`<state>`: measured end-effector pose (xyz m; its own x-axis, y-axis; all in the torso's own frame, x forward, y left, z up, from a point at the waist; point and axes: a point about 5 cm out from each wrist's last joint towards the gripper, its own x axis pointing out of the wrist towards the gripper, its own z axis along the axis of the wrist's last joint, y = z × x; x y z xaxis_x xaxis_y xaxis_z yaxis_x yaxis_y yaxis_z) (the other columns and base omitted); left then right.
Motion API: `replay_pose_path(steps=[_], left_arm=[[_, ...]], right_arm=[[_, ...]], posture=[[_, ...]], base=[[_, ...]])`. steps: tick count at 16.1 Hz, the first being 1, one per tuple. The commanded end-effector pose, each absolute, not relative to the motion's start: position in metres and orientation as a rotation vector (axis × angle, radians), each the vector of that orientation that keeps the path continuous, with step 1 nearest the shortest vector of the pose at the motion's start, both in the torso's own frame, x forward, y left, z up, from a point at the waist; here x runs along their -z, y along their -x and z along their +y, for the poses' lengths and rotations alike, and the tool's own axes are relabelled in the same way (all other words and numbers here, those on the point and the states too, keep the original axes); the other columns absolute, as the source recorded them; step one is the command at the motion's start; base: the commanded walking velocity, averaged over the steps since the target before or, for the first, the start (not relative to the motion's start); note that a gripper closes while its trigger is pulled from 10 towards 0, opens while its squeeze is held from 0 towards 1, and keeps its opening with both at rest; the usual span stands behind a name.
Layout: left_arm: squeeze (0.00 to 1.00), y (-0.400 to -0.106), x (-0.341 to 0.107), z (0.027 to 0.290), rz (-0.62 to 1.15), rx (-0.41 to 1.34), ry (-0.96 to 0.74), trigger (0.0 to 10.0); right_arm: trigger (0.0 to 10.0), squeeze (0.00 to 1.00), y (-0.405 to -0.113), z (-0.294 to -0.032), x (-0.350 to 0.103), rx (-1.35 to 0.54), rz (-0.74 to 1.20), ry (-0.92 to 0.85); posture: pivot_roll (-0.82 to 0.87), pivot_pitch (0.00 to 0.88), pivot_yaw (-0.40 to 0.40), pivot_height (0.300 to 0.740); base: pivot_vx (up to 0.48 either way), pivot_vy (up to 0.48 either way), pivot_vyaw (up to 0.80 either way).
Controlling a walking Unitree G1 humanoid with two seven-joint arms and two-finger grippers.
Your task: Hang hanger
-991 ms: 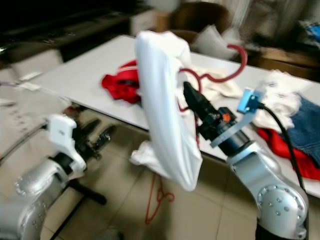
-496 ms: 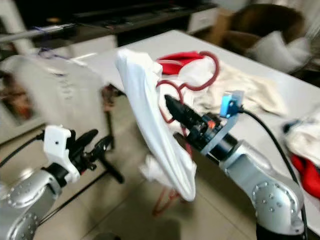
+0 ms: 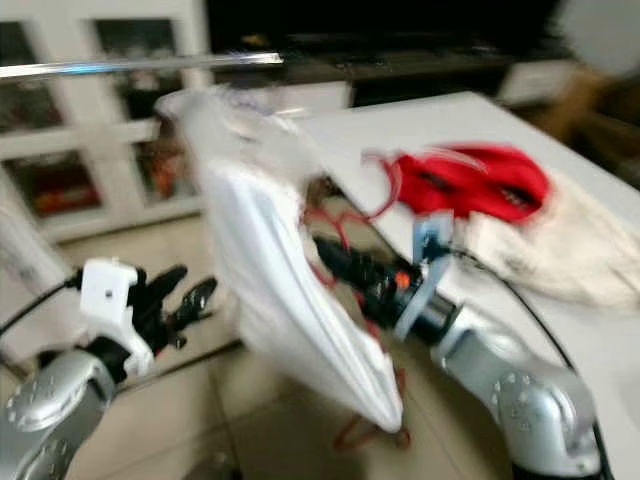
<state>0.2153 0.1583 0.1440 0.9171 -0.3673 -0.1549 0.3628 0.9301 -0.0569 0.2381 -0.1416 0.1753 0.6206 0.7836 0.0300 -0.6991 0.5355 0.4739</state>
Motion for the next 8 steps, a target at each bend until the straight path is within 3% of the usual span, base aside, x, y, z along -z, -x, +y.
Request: replay_pose_path(steps=[1, 6, 8], left_arm=[[0.0, -0.215, -0.147, 0.154, 0.154, 0.384, 0.019, 10.0], [0.0, -0.217, -0.143, 0.161, 0.178, 0.342, -0.039, 10.0], [0.0, -0.221, -0.14, 0.161, 0.192, 0.333, -0.092, 10.0]], right_arm=[[10.0, 0.0, -0.239, -0.146, -0.179, -0.887, 0.16, -0.439], [10.0, 0.0, -0.26, -0.145, -0.155, -0.7, 0.225, -0.226], [10.0, 0.0, -0.273, -0.136, -0.146, -0.619, 0.224, -0.251]], posture=[[0.04, 0.0, -0.1, 0.71], [0.03, 0.0, -0.121, 0.71], [0.03, 0.0, -0.127, 0.71]], base=[[0.0, 0.0, 0.8], [0.0, 0.0, 0.8], [0.0, 0.0, 0.8]])
